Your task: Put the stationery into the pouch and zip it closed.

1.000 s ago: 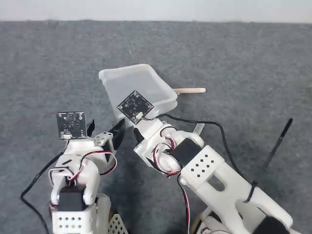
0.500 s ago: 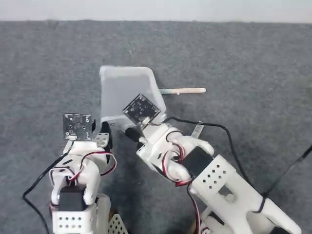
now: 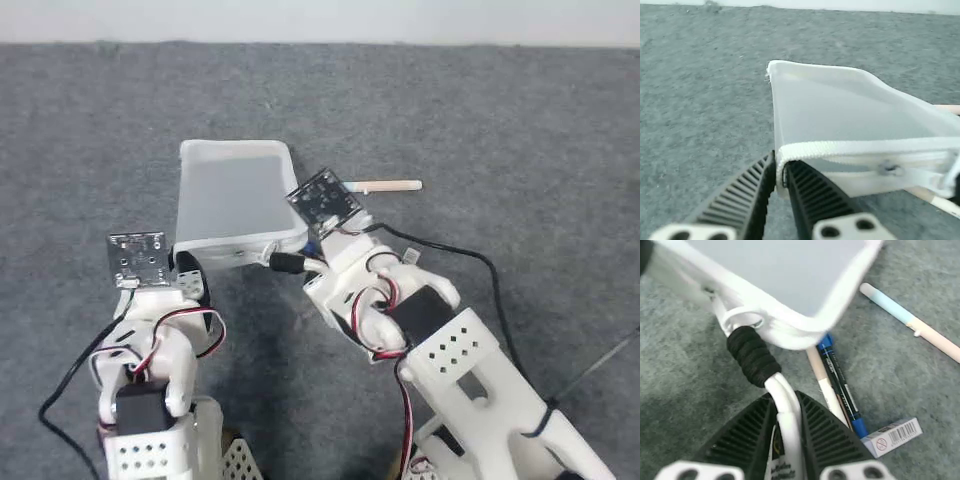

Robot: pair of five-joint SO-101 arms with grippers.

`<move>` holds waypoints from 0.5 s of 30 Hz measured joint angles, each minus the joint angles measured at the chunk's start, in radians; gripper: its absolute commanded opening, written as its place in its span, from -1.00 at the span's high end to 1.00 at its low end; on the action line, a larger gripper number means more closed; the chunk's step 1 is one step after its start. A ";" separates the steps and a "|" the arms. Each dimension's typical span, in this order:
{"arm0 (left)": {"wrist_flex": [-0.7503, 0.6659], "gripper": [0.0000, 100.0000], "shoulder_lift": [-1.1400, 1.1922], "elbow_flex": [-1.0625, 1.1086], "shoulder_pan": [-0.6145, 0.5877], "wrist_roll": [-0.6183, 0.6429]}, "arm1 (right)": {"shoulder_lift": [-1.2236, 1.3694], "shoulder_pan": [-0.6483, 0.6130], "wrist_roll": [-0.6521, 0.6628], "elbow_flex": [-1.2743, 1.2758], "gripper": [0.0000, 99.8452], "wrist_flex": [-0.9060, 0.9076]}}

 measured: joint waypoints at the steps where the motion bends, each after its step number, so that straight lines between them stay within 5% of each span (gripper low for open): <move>1: 0.000 0.98 0.000 0.000 0.000 0.000 | 0.000 0.011 0.000 0.000 0.99 0.000; 15: 0.000 0.98 0.000 0.000 -0.006 0.000 | -0.002 0.163 -0.011 0.000 0.99 0.000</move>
